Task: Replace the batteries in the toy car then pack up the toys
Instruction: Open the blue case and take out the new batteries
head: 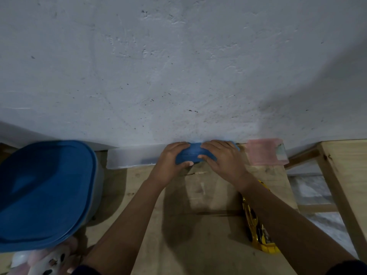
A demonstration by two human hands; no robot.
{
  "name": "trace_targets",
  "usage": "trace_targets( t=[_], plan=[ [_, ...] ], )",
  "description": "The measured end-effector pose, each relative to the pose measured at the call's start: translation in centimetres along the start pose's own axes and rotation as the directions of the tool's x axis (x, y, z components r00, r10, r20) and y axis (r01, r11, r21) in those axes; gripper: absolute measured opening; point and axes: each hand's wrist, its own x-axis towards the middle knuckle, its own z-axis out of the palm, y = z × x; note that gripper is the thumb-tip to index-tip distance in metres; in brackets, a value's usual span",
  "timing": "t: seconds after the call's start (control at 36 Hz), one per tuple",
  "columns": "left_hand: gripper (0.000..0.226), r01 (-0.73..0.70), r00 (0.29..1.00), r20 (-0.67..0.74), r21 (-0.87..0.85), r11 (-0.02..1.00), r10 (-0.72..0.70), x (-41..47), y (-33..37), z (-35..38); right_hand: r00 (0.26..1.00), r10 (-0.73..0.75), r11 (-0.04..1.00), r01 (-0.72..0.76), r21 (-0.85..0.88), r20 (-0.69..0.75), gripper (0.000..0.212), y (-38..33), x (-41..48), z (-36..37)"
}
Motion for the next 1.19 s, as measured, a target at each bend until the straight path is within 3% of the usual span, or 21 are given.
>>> trace_targets(
  t=[0.31,0.47,0.58,0.75,0.83,0.97,1.08,1.19],
  plan=[
    [0.075,-0.053,0.992,0.114,-0.004,0.999,0.053,0.5,0.0,-0.9,0.995,0.049,0.998,-0.052,0.025,0.091,0.03,-0.5,1.2,-1.9],
    [0.047,0.015,0.999,0.045,-0.184,0.983,-0.007,0.0,1.0,-2.4,0.985,0.085,0.99,-0.101,0.103,0.152,0.043,-0.7,1.3,-3.3],
    [0.022,0.107,0.994,0.042,-0.245,0.964,-0.1,0.1,1.0,-2.5,0.992,0.109,0.984,-0.117,0.134,0.067,0.035,-0.3,0.9,-3.6],
    [0.018,0.224,0.974,0.053,-0.361,0.905,-0.22,0.6,0.7,-2.3,0.961,0.2,0.972,-0.171,0.16,-0.192,0.018,-0.9,-1.9,-3.9],
    [0.015,0.243,0.968,0.046,-0.405,0.881,-0.246,1.0,0.8,-2.4,0.967,0.245,0.951,-0.226,0.209,-0.069,0.021,-1.2,-3.3,-3.3],
    [0.014,0.251,0.966,0.052,-0.409,0.877,-0.253,1.7,0.6,-2.6,0.912,0.368,0.919,-0.386,0.076,0.179,0.041,-1.1,-3.9,-2.2],
    [0.014,0.262,0.964,0.077,-0.428,0.865,-0.254,1.7,0.5,-2.8,0.902,0.382,0.924,-0.378,-0.06,0.202,0.064,-1.1,-3.6,-1.2],
    [0.013,0.255,0.966,0.069,-0.439,0.861,-0.251,1.9,0.7,-2.8,0.909,0.374,0.928,-0.363,-0.089,0.187,0.069,-1.1,-3.5,-0.5]
  ],
)
